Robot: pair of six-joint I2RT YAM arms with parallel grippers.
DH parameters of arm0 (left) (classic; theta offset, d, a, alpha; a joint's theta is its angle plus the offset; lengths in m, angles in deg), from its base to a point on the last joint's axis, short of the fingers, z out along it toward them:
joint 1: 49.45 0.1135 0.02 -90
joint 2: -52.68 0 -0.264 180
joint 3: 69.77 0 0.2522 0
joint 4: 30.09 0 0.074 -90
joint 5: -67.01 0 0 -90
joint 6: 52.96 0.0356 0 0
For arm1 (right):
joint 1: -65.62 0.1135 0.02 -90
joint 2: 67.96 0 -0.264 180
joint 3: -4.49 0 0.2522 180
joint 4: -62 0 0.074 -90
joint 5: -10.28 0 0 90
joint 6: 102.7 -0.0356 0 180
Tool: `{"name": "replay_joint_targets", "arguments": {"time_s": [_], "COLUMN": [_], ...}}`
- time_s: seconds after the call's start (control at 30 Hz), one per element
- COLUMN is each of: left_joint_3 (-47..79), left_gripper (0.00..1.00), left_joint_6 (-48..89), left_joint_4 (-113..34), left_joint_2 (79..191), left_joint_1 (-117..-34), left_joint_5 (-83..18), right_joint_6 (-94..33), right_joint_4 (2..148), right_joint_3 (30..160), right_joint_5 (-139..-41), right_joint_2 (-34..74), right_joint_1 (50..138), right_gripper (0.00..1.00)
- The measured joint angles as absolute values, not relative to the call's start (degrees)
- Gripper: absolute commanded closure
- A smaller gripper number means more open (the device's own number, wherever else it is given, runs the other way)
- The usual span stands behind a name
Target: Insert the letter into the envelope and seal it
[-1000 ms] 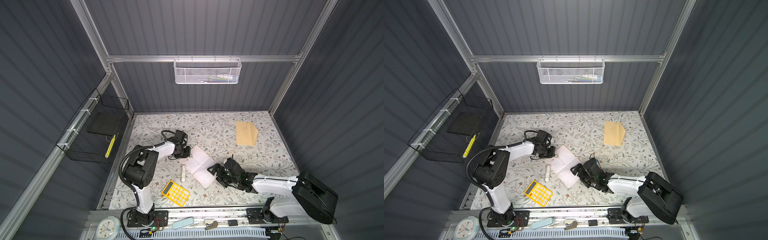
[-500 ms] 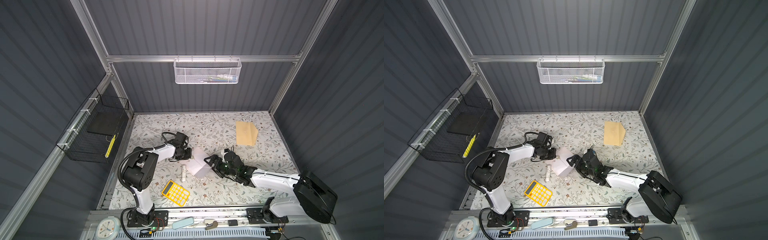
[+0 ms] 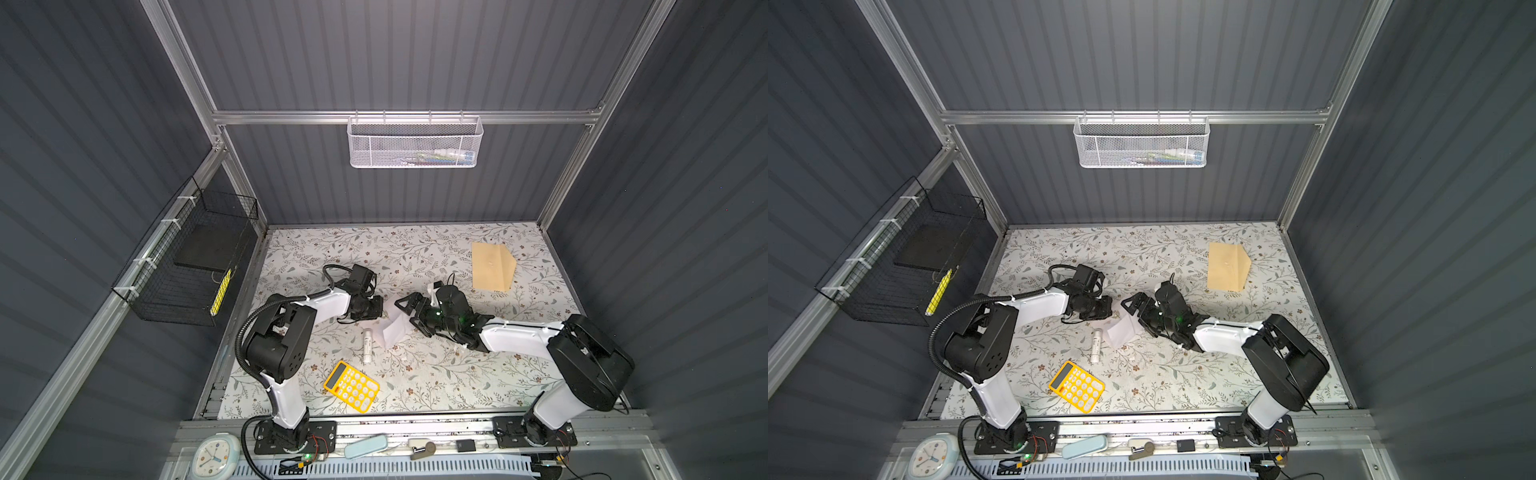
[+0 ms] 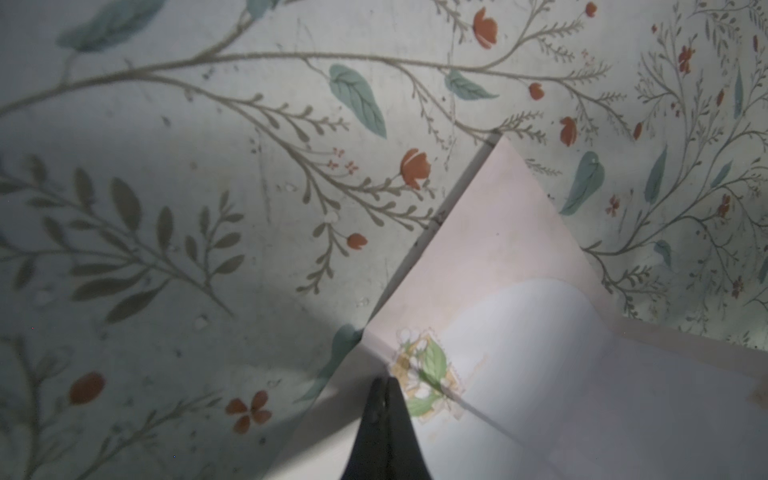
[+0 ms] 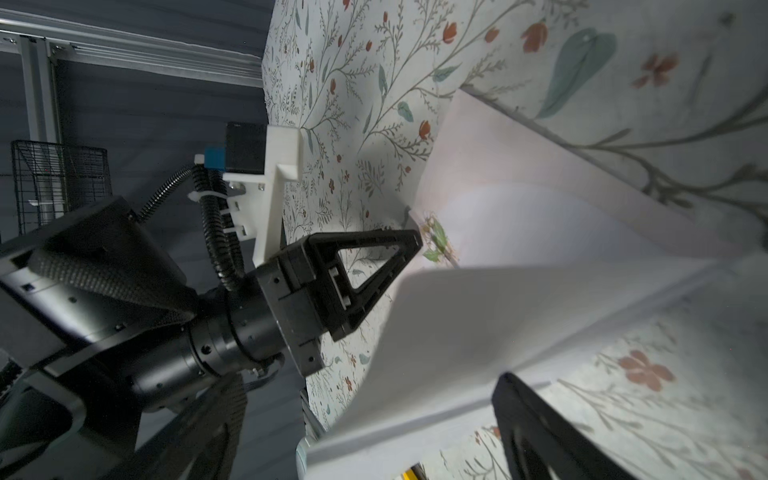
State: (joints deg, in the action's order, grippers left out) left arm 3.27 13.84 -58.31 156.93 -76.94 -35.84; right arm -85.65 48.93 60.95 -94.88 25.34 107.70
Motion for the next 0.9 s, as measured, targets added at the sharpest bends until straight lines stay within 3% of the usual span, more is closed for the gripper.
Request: {"name": "replay_joint_targets", "arguments": {"time_s": [0.7,0.9], "left_joint_3": [3.32,4.13], "left_gripper": [0.99,0.72], "left_joint_6": [12.51,10.47], "left_joint_4": [-58.07,-57.92], "left_joint_2": [156.95,156.97], "left_joint_1": [-77.22,-77.38], "left_joint_5": [-36.05,-33.76], "right_joint_6": [-86.19,-86.41], "right_joint_4": [45.26,44.12], "right_joint_3": [63.31,62.37], "right_joint_5": [-96.87,-96.65], "right_joint_2": [35.11,36.31], "right_joint_1": [106.15,106.08], "right_gripper": [0.04,0.03]}}
